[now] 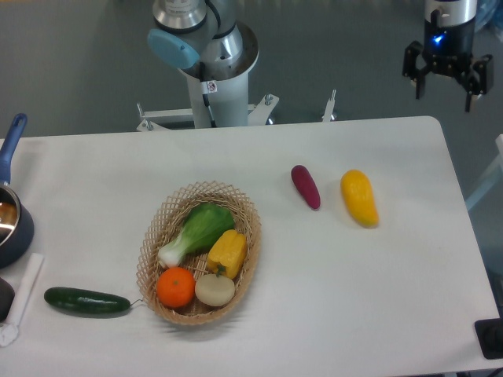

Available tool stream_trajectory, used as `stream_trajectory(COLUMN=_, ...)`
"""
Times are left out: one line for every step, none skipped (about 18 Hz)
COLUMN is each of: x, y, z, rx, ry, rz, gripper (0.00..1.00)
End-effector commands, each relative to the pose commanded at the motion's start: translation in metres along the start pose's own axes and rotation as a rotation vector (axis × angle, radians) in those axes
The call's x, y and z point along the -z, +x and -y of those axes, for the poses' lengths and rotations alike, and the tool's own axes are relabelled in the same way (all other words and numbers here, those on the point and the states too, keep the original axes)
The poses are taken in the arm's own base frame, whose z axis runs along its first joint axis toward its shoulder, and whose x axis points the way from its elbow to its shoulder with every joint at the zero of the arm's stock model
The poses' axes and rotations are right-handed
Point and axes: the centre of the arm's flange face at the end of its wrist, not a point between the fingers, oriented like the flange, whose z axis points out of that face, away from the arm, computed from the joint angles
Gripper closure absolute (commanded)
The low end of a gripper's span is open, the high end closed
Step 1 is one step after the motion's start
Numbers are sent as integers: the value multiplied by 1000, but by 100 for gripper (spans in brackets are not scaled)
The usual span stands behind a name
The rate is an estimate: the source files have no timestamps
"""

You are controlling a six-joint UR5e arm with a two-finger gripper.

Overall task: Pick up the mango from the table
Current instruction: 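Move the open gripper down toward the yellow mango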

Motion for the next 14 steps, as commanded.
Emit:
stream_trajectory(x=-5, y=4, z=0, rx=2, ry=2, rz=-10, gripper=0)
stream_trajectory(x=-10, y=9, z=1, rx=8, ry=2, rz=-26, gripper=0)
stream_trajectory(x=-13, y=13, z=3, rx=20, ry=3, rz=-35, gripper=0)
stream_trajectory(x=-17, y=17, z=3, rx=49, ry=4, rz=-45, gripper=0)
stream_trajectory(x=-21, y=20, z=4, rx=101, ry=5, rz=-56, gripper=0)
stream_trajectory(x=-27, y=25, z=5, rx=166, ry=11, rz=-69, gripper=0)
stream_trajectory(x=-30, y=26, z=6, rx=223, ry=12, rz=-77, gripper=0)
stream_trajectory(x=-35, y=29, z=9, rx=268, ry=14, rz=-88, gripper=0)
stream_trajectory(x=-43, y=32, z=9, rx=314, ry=12, rz=-106, gripper=0)
stream_trajectory(x=-54, y=34, z=10, rx=367, ry=11, rz=-130, gripper=0)
stream_trajectory(x=-63, y=34, z=17, rx=400, ry=12, rz=-146, gripper=0)
stream_trajectory(x=-73, y=34, z=22, rx=429, ry=10, rz=-166, gripper=0)
stream_trajectory(x=-82, y=34, z=23, rx=457, ry=7, rz=-184, gripper=0)
stream_trajectory(x=-99, y=32, z=24, rx=501, ry=8, rz=-214, gripper=0)
